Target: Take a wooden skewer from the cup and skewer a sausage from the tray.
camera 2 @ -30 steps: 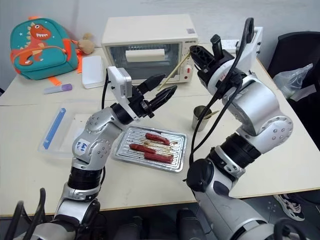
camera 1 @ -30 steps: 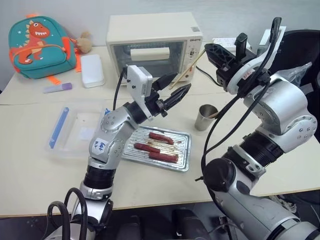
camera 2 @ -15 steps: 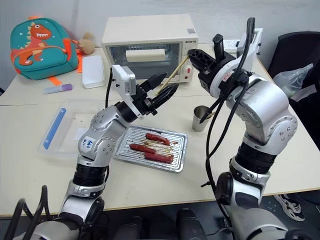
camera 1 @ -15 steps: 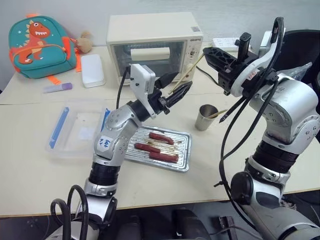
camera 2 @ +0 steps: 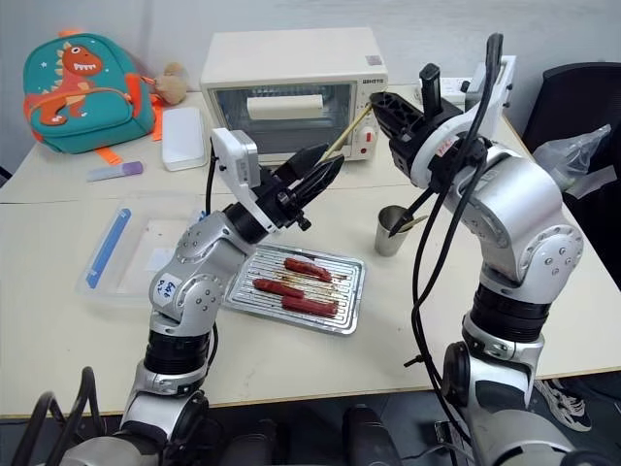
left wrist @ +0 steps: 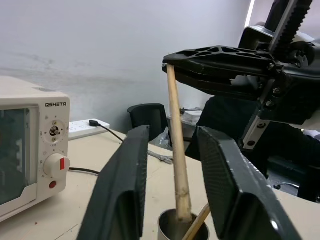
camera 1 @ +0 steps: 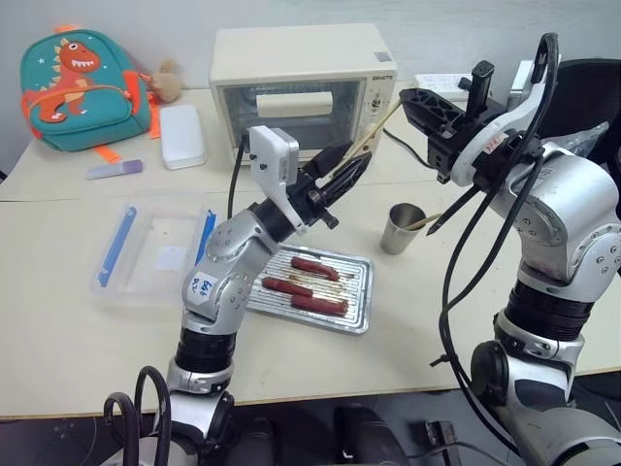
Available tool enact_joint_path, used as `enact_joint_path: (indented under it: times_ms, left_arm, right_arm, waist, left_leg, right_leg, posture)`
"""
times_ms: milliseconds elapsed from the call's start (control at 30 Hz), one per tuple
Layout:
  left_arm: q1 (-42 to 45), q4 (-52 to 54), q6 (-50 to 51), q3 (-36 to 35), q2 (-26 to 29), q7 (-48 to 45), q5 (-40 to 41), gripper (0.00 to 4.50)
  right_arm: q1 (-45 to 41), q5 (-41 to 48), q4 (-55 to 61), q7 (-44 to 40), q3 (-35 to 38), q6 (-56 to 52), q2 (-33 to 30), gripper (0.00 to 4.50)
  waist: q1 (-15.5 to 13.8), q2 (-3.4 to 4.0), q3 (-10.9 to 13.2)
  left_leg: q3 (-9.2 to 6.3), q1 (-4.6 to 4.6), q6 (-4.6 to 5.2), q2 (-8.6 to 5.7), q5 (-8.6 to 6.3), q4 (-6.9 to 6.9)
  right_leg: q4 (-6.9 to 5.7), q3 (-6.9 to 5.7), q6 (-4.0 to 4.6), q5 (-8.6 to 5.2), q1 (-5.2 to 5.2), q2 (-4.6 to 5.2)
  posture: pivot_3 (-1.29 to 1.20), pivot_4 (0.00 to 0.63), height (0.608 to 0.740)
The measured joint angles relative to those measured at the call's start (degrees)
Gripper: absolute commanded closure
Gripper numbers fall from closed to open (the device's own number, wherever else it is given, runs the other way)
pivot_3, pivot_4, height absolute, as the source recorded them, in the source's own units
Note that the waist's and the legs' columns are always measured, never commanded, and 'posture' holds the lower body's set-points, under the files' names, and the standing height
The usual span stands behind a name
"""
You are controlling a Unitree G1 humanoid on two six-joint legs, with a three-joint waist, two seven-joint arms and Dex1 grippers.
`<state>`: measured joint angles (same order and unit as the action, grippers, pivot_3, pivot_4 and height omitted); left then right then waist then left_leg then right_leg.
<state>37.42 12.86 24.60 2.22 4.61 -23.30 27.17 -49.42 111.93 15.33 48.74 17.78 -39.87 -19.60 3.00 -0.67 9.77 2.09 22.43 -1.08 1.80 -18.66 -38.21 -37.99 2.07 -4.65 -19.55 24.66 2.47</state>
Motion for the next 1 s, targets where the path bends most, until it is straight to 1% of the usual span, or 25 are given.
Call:
enact_joint_path:
  times_ms: [400,467,500,633,1000]
  left_arm:
    - [0.03,-0.03,-0.14,-0.04,-0.33,0.22,-0.14,3.06]
    - [0.06,-0.06,-0.26,-0.06,-0.56,0.33,-0.13,3.43]
    - [0.06,-0.07,-0.28,-0.08,-0.67,0.36,-0.13,3.50]
    - [0.29,-0.35,-0.32,-0.41,-1.32,0.80,-0.13,4.48]
    - [0.75,-0.48,-0.32,-0.46,-0.99,1.01,-0.52,4.48]
  right_arm:
    - [1.43,0.00,0.07,-1.36,-0.58,0.10,-0.52,4.50]
    - [1.43,0.00,0.07,-1.50,-0.58,0.11,-0.55,4.50]
    - [1.43,0.00,0.07,-1.54,-0.58,0.11,-0.55,4.50]
    - [1.42,0.03,0.08,-1.77,-0.57,0.24,-0.55,4.50]
    - [1.42,0.04,0.11,-2.05,-0.57,0.80,-0.56,4.50]
  waist:
    - [-0.12,0.00,0.00]
    - [-0.12,0.00,0.00]
    - [-0.12,0.00,0.00]
    - [-0.14,0.00,0.00]
    - [-0.17,0.00,0.00]
  left_leg:
    - [0.00,0.00,0.00,0.00,0.00,0.00]
    - [0.00,0.00,0.00,0.00,0.00,0.00]
    - [0.00,0.00,0.00,0.00,0.00,0.00]
    - [0.00,0.00,0.00,0.00,0.00,0.00]
    - [0.00,0.00,0.00,0.00,0.00,0.00]
  right_leg:
    - [0.01,0.00,0.00,0.00,0.00,0.00]
    - [0.01,0.00,0.00,0.00,0.00,0.00]
    - [0.01,0.00,0.00,0.00,0.00,0.00]
    - [0.01,0.00,-0.01,0.00,0.00,0.00]
    - [0.01,0.00,-0.01,0.01,0.00,0.00]
  posture:
    - [0.00,0.150,0.740]
    - [0.00,0.150,0.740]
    - [0.00,0.150,0.740]
    - [0.00,0.150,0.740]
    - [0.00,0.150,0.740]
